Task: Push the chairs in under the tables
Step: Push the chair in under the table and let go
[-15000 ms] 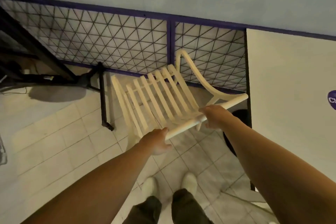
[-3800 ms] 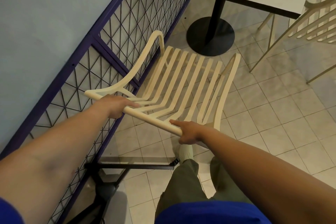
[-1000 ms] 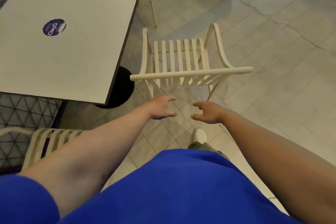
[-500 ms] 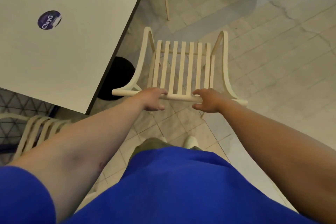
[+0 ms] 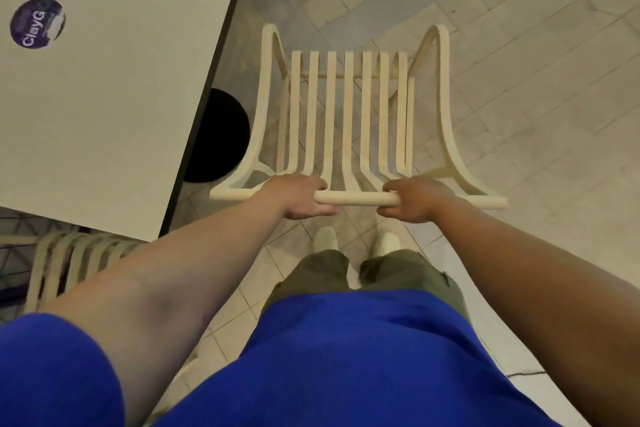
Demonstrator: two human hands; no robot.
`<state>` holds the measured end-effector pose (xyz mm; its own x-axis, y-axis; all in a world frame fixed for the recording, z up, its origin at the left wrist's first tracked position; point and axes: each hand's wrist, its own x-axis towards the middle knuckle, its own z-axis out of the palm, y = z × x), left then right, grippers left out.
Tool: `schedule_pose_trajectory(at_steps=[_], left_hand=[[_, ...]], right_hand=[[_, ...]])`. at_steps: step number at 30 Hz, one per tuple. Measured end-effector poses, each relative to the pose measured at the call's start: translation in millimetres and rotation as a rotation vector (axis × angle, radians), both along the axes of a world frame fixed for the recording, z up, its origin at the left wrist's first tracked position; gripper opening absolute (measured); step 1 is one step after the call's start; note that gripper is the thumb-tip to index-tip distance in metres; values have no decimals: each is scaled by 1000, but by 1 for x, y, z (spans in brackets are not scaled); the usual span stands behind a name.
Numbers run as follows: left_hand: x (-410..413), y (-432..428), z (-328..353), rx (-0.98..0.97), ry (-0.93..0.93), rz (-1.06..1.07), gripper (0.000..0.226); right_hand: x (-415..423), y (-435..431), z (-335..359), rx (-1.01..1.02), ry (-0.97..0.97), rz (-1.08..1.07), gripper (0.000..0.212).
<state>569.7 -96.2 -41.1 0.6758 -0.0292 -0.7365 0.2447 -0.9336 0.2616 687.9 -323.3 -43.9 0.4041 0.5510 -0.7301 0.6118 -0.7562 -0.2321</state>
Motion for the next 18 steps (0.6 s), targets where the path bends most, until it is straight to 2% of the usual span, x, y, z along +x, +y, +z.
schedule_pose_trajectory(at_steps=[6,12,18], left_hand=[[-1,2,-4,88,-39,-83,79],[-4,4,-10,48,-25,-37,83],[-8,1,-7,44,-12,10,82]], right_hand=[[2,-1,-3,20,-48,59,71],[1,-4,-2,58,-155,123,91],[5,-5,-3,68,-177,181,84]])
